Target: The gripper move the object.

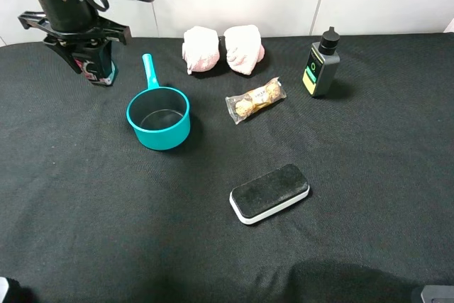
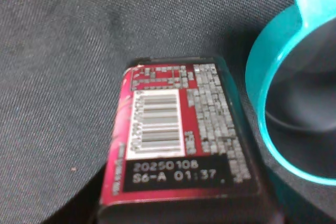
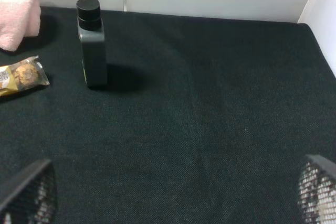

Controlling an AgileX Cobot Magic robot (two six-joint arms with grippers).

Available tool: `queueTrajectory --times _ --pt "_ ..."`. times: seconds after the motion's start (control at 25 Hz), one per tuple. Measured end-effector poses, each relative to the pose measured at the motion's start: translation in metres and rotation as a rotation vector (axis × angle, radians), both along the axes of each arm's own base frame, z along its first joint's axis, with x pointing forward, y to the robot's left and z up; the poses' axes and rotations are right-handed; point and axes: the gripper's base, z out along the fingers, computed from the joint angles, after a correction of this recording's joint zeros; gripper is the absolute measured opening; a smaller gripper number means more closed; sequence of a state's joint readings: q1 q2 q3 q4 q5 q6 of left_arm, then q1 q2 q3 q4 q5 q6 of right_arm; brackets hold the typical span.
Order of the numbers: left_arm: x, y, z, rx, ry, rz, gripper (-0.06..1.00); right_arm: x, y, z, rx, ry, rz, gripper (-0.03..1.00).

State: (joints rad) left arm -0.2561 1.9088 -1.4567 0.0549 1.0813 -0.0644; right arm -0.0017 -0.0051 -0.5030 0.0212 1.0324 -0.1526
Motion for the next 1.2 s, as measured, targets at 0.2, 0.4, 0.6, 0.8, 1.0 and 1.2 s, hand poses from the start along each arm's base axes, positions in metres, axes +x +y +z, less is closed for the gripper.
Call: queueTrajectory --times 0.2,0.4,0.6,0.8,1.0,1.2 --pt "0.009 0.0 -0.017 0.005 0.021 0.005 0.46 0.0 0.0 0.0 0.0 0.0 0.0 0.69" --pt "0.016 0.0 -0.038 0.012 0.054 0.009 0.46 0.0 0.0 0.0 0.0 0.0 0.0 0.69" --pt "0.021 0.0 -0.049 0.005 0.071 0.019 0.46 0.0 0.0 0.0 0.0 0.0 0.0 0.69" --pt "0.025 0.001 -0.064 0.006 0.082 0.025 0.46 0.0 0.0 0.0 0.0 0.0 0.0 0.69" --pt "0.028 0.005 -0.074 0.007 0.088 0.035 0.46 0.0 0.0 0.0 0.0 0.0 0.0 0.69" --pt "0.031 0.005 -0.083 0.006 0.087 0.037 0.46 0.0 0.0 0.0 0.0 0.0 0.0 0.69"
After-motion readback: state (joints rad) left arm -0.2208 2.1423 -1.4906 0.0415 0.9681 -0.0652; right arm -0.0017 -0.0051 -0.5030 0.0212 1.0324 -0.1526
